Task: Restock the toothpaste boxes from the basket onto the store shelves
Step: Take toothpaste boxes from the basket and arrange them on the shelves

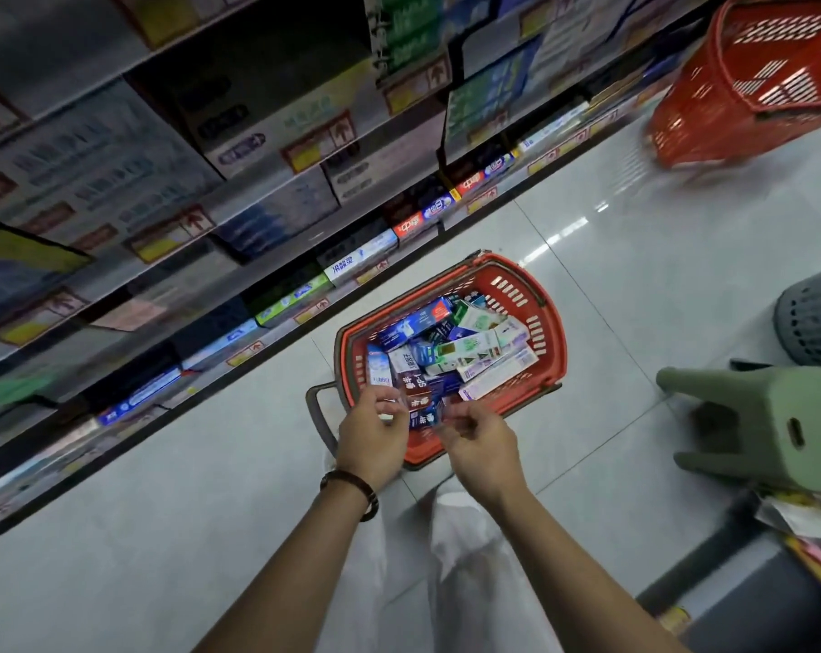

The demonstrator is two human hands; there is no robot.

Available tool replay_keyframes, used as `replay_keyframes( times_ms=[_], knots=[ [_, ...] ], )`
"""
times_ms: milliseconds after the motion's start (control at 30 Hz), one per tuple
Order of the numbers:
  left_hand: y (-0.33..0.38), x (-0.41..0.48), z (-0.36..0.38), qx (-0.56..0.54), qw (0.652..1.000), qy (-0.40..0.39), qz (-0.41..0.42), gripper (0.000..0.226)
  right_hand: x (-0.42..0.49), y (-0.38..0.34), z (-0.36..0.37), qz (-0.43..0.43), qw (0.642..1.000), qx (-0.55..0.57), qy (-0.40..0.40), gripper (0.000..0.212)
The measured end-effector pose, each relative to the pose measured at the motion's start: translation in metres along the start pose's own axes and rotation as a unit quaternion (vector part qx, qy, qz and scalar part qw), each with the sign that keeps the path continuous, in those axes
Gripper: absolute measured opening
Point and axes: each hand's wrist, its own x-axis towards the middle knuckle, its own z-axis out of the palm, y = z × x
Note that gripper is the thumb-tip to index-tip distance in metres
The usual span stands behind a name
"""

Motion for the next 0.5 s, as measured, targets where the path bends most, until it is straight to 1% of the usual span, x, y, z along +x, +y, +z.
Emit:
replay_keyframes(
  times_ms=[133, 233, 400, 500],
  knots=[
    [-0.028, 0.025, 0.022, 0.014, 1.0, -0.002, -0.003, 0.022, 0.025, 0.025, 0.031, 0.022, 1.0, 0.015, 0.013, 0.017],
    [-0.052, 0.044, 0.035, 0.007, 1.0, 0.001, -0.014, 0.026, 0.046, 0.042, 0.056, 0.04, 0.999, 0.021, 0.014, 0.018],
    [-0.094, 0.066, 0.056, -0.023, 0.999, 0.023, -0.035, 0.026, 0.078, 0.067, 0.081, 0.044, 0.999, 0.004, 0.029, 0.021],
    [-0.118, 0.078, 0.066, -0.031, 0.999, 0.018, -0.041, 0.032, 0.097, 0.082, 0.093, 0.056, 0.998, 0.009, 0.028, 0.023]
  ],
)
